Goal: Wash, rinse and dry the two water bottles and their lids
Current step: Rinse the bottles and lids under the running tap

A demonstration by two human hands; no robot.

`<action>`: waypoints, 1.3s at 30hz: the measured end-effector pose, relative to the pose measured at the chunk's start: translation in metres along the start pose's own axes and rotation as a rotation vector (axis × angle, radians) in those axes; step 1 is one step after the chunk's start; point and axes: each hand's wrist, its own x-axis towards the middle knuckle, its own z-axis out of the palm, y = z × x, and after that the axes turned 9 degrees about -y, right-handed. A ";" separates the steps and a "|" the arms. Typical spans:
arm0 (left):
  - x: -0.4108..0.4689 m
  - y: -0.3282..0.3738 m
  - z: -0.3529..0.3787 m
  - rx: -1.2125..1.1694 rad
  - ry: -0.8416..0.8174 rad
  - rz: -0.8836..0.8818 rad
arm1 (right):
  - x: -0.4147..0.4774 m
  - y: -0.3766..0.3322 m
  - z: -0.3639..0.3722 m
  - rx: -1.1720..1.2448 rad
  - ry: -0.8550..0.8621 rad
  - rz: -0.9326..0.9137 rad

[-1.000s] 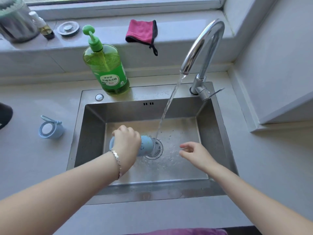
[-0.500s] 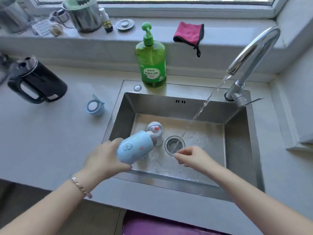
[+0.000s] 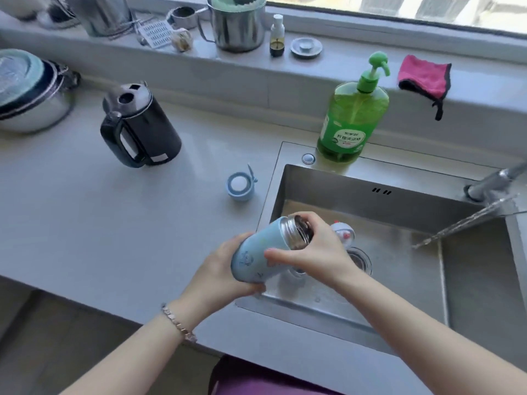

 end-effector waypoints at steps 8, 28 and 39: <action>0.000 -0.073 -0.064 -0.021 0.108 -0.268 | 0.103 -0.021 0.077 -0.636 -0.010 -0.192; 0.055 -0.012 0.020 0.160 -0.191 -0.170 | 0.031 0.093 -0.060 -0.636 -0.137 0.289; 0.195 0.051 0.148 0.356 -0.222 -0.080 | -0.022 0.191 -0.166 -0.586 -0.097 0.457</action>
